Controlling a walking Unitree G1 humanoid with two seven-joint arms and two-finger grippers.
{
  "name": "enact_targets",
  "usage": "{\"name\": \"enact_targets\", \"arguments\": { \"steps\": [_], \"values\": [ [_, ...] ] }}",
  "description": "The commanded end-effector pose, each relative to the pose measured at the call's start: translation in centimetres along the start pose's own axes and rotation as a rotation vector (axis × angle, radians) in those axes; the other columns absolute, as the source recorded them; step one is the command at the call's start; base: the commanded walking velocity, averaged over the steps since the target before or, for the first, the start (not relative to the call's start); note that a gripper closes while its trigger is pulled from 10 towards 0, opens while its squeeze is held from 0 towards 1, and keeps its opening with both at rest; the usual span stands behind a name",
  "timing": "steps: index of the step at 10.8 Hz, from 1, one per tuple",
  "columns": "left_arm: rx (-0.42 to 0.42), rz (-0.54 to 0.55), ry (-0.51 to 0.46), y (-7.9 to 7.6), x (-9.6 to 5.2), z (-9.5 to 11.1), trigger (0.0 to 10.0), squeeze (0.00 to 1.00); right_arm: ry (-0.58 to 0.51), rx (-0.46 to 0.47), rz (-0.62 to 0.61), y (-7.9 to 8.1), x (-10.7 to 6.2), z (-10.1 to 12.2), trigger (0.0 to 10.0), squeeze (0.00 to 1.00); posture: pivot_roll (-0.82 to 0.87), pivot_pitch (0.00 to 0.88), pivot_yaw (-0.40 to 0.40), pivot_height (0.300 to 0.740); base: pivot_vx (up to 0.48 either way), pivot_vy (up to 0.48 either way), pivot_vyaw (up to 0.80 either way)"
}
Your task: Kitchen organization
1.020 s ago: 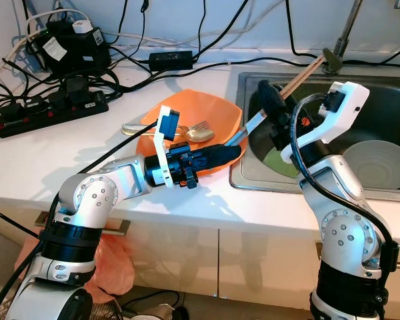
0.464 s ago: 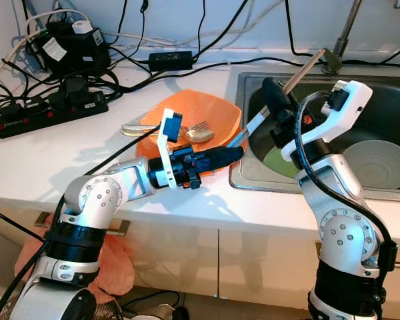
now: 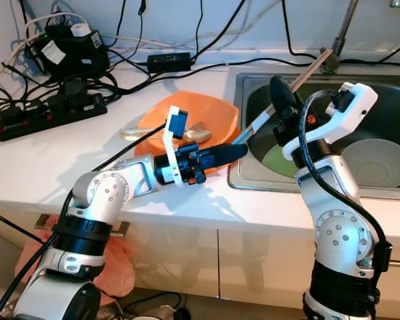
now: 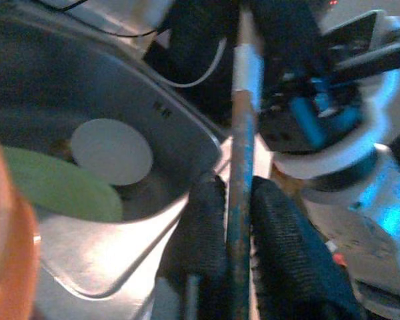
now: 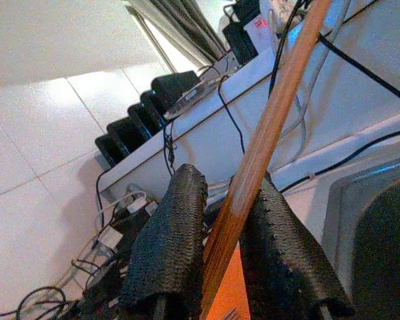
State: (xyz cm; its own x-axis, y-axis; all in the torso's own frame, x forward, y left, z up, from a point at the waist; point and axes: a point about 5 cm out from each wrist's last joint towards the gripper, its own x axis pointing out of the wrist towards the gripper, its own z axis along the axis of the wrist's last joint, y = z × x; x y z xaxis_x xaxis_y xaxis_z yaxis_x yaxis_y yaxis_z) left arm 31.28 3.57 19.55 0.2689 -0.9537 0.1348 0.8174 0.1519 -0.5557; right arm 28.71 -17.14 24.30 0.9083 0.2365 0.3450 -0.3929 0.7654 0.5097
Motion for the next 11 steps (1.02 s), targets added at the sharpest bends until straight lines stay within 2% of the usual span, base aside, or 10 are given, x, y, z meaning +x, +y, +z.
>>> {"name": "enact_targets", "arguments": {
  "steps": [1,5,8,11],
  "values": [
    [0.064,0.023,-0.09,-0.1,-0.5,2.3,10.0,1.0,0.041,-0.047,-0.083,-1.2,-0.2,-0.7,0.0,0.0,0.02,0.026,0.133,0.74,0.0,0.0,0.0],
    [0.07,0.084,-0.103,0.9,-0.7,2.9,10.0,1.0,0.006,-0.072,-0.155,-1.9,-0.2,-0.8,0.0,0.0,0.02,0.03,0.146,0.74,0.0,0.0,0.0],
    [0.066,0.089,-0.118,0.9,-0.8,3.0,10.0,1.0,-0.023,-0.112,-0.207,-2.6,0.0,-0.3,0.0,0.0,0.02,0.031,0.133,0.74,0.0,0.0,0.0],
    [0.108,0.071,-0.055,0.2,-1.3,2.3,10.0,1.0,-0.063,-0.215,-0.255,-4.0,1.0,0.8,0.0,0.0,0.04,0.041,0.115,0.74,0.0,0.0,0.0]
  ]
}}
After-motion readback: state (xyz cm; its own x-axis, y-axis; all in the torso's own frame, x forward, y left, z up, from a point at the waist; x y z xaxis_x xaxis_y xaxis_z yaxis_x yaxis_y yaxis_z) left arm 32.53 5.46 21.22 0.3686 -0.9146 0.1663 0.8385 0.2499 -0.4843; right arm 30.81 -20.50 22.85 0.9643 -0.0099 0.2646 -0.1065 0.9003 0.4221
